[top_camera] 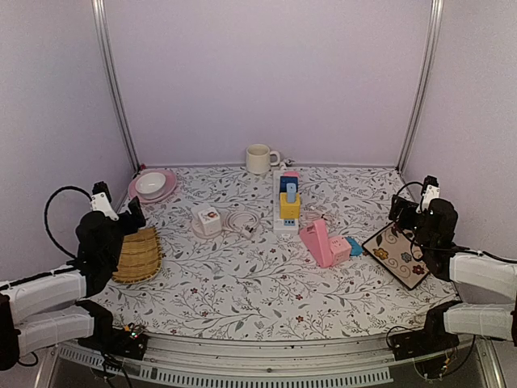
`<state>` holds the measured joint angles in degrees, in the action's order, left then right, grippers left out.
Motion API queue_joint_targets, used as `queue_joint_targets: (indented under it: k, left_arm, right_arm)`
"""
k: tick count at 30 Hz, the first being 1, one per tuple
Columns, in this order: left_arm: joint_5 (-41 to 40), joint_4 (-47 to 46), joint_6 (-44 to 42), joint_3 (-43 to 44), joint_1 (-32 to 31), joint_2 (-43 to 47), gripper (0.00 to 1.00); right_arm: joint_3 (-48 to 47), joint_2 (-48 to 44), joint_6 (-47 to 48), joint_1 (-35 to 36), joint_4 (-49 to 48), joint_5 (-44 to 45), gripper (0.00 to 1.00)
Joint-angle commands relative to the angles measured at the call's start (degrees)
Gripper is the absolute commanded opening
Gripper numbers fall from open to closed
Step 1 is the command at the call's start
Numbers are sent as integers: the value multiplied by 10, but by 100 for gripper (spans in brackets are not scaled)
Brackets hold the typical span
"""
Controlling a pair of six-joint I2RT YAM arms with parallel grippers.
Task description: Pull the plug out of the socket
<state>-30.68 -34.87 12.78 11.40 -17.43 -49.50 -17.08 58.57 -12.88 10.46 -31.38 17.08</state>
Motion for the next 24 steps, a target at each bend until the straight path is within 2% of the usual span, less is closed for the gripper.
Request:
queue_joint_targets:
  k: [1,24]
  left_arm:
    - [12,-18,9,-1,5,-3,97]
    - [0,-1,17,17,5,-26,97]
  right_arm:
    - [-6,-5,2,2,-8,6,99]
    - [-17,8,8,2,0,-17,99]
